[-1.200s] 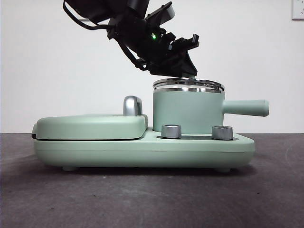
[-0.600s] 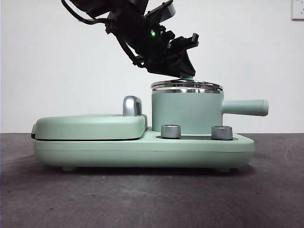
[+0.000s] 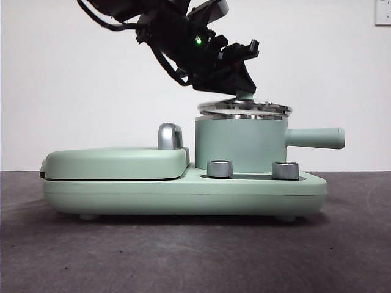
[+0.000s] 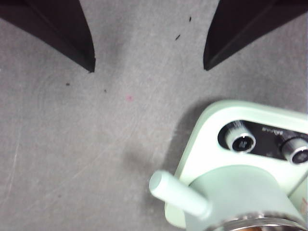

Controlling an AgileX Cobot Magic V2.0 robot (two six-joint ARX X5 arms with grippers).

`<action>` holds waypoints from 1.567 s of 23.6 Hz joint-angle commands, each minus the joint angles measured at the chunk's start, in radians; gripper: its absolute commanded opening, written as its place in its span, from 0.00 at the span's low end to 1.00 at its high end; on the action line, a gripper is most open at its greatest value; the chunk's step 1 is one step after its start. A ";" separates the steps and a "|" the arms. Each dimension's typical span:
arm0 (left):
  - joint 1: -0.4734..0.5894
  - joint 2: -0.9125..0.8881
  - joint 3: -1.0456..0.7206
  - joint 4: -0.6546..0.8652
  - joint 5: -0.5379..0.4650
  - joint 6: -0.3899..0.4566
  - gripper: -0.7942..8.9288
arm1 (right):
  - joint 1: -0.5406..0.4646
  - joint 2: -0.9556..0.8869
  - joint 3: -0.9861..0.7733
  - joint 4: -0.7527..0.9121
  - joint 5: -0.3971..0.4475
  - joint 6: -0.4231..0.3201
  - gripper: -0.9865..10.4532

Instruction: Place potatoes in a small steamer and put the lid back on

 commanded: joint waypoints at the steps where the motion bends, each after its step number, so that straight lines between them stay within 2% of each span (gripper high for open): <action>1: -0.004 -0.008 -0.029 0.052 0.001 -0.007 0.10 | 0.003 0.005 0.001 0.005 0.001 0.006 0.40; 4: 0.000 -0.008 -0.096 0.133 0.001 -0.030 0.10 | 0.003 0.005 0.001 0.005 0.001 0.006 0.40; 9: 0.006 -0.008 -0.098 0.198 0.001 -0.032 0.10 | 0.003 0.005 0.001 0.005 0.001 0.006 0.40; 16: 0.042 -0.008 -0.096 0.190 0.003 -0.043 0.10 | 0.003 0.005 0.001 0.005 0.001 0.007 0.40; 23: 0.030 -0.008 -0.096 0.195 0.042 -0.045 0.10 | 0.003 0.005 0.001 0.005 0.000 0.007 0.40; 30: 0.030 -0.007 -0.095 0.245 0.051 -0.045 0.10 | 0.003 0.005 0.001 0.005 0.000 0.006 0.40; 37: 0.030 0.032 -0.067 0.232 0.055 -0.049 0.10 | 0.003 0.005 0.001 0.005 0.001 0.006 0.40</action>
